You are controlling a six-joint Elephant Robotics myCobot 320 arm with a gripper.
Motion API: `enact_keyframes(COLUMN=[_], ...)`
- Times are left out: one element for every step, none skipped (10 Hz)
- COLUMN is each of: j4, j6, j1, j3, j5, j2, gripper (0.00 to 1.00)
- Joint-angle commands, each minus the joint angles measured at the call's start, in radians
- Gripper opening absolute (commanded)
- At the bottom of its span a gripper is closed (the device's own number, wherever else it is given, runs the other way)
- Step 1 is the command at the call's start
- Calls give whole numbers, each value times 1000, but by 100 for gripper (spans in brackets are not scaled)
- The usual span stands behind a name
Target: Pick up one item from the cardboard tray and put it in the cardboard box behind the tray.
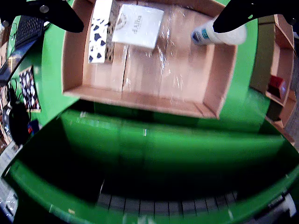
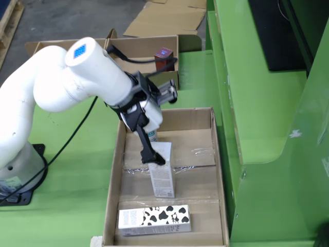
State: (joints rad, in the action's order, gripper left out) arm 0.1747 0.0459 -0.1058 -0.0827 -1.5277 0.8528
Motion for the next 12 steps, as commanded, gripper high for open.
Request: enact_keyframes(j4=[-51,-51,-51,-51,-51,-51,-51,-51,-51,-32,16,-37], j6=[6,6,6,6,6,6,6,6,6,8,8,-2], j1=[4,4,4,4,4,4,4,4,4,1,-3,-12], j3=[83,83,83,83,83,83,83,83,83,83,83,-92], j5=[4,4,4,4,4,4,4,4,4,-4,-12,-11], j2=[-22,-22,-22,-22,-22,-22,-22,-22,-22,-15,-2,-74], gripper=[100,100,100,100,100,100,100,100,100,100,100,100])
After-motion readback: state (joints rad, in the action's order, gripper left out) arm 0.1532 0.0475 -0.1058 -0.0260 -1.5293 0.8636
